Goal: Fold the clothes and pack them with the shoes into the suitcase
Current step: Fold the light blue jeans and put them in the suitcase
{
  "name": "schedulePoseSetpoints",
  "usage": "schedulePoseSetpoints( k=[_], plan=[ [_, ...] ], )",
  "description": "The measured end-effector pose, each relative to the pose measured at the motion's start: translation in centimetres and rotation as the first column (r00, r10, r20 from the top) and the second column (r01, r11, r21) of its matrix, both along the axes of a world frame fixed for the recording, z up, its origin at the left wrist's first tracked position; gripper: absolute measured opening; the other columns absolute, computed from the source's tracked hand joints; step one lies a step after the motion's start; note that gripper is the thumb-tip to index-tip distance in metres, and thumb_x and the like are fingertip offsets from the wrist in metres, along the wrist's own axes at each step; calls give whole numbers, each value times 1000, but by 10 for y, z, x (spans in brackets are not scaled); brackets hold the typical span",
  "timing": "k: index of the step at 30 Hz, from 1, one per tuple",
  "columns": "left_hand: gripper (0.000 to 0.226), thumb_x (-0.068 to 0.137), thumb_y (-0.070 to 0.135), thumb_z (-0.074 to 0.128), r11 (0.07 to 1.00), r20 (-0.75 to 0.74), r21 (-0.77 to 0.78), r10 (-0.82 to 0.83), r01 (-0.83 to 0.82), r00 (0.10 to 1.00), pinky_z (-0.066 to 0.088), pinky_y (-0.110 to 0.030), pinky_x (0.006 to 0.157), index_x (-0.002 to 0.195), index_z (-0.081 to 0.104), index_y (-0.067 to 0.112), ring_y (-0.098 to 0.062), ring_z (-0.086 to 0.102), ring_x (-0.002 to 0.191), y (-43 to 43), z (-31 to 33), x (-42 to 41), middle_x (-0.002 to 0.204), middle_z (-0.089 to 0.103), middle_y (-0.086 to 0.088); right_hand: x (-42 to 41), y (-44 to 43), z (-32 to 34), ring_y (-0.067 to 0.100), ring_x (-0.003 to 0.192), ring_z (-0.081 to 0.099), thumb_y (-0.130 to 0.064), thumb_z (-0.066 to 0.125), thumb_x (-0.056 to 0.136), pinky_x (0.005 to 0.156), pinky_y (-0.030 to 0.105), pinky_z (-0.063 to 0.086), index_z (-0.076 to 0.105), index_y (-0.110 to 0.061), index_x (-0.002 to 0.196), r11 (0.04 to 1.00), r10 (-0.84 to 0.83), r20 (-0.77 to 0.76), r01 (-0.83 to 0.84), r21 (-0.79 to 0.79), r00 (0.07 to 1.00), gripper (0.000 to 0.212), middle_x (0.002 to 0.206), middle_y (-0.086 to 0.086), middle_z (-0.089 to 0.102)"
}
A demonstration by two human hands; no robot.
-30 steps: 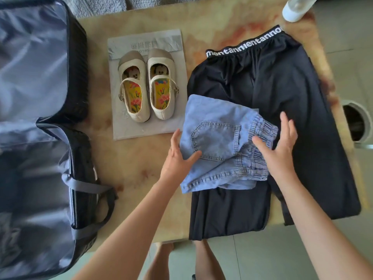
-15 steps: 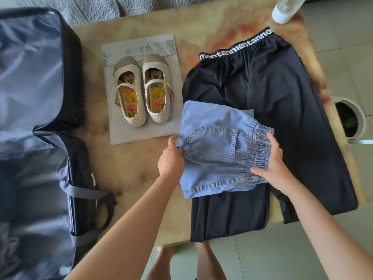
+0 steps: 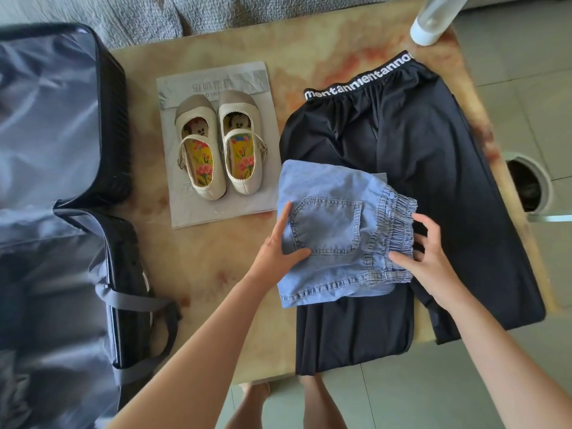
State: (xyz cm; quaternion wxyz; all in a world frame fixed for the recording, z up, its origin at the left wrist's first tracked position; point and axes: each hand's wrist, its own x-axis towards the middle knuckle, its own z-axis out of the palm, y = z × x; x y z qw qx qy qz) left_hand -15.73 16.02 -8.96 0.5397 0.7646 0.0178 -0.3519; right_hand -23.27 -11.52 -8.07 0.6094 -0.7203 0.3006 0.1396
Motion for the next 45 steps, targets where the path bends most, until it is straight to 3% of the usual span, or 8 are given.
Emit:
schedulePoseSetpoints(
  k=[5, 9, 14, 17, 20, 38, 42, 45],
  plan=[
    [88, 89, 0, 58, 997, 93, 76, 4, -11, 996, 29, -21, 105, 147, 12, 47, -9, 30, 138, 6, -1, -2, 149, 28, 18, -9, 10, 3, -5, 108, 57, -1, 67, 84, 86, 22, 49, 37, -48, 130, 997, 58, -1, -58, 44, 998, 72, 136, -8, 45],
    [84, 92, 1, 54, 986, 113, 154, -79, 61, 991, 27, -22, 102, 146, 13, 50, -20, 35, 135, 10, -5, -5, 147, 38, 0, -5, 13, 0, -2, 135, 34, -9, 66, 87, 115, 36, 26, 38, -54, 136, 983, 157, -51, -152, 99, 986, 73, 147, -24, 35],
    [86, 93, -3, 50, 990, 110, 127, -82, 68, 990, 24, -18, 102, 145, 9, 51, -11, 31, 134, 11, 2, -2, 143, 30, 18, 4, 11, 6, 6, 140, 29, -8, 69, 84, 117, 49, 23, 37, -59, 135, 976, 156, -40, -148, 162, 987, 79, 150, -18, 34],
    [84, 93, -3, 46, 986, 152, 162, -75, 50, 986, 36, -14, 87, 143, 11, 54, -15, 51, 97, 10, 10, -3, 128, 41, 4, 3, 17, 18, 5, 136, 35, -6, 69, 84, 116, 46, 26, 37, -59, 135, 985, 120, -36, -114, 133, 992, 80, 150, -13, 33],
    [77, 94, -2, 42, 981, 202, 190, -83, 44, 976, 48, -29, 76, 142, 20, 53, -9, 40, 65, 15, 23, -5, 101, 38, 2, -2, 27, 34, 5, 132, 39, -5, 69, 84, 113, 43, 32, 36, -60, 134, 994, 94, -23, -92, 52, 995, 81, 145, -13, 32],
    [72, 94, -1, 47, 915, 402, 216, 235, -341, 885, 39, -13, 77, 139, 29, 51, -5, 47, 91, 243, 129, -44, 127, 40, 1, 9, 259, 150, -25, 122, 24, -4, 63, 88, 107, 19, 23, 27, -51, 141, 947, 320, 192, -316, -52, 928, 80, 140, -16, 26],
    [73, 91, -4, 48, 862, 397, 238, 333, -447, 855, 41, -24, 82, 137, 34, 52, -19, 53, 99, 313, 133, -69, 133, 39, -8, 3, 331, 153, -5, 135, 24, -5, 64, 88, 102, 9, 21, 25, -53, 141, 912, 410, 210, -403, -80, 887, 81, 142, -13, 24],
    [72, 91, -3, 48, 831, 399, 239, 388, -503, 831, 39, -24, 83, 137, 37, 50, -2, 47, 96, 357, 133, -84, 144, 33, -5, -2, 379, 147, 7, 143, 15, -6, 64, 88, 108, 21, 21, 22, -64, 137, 886, 462, 225, -455, -85, 858, 87, 150, -9, 18]
  ],
)
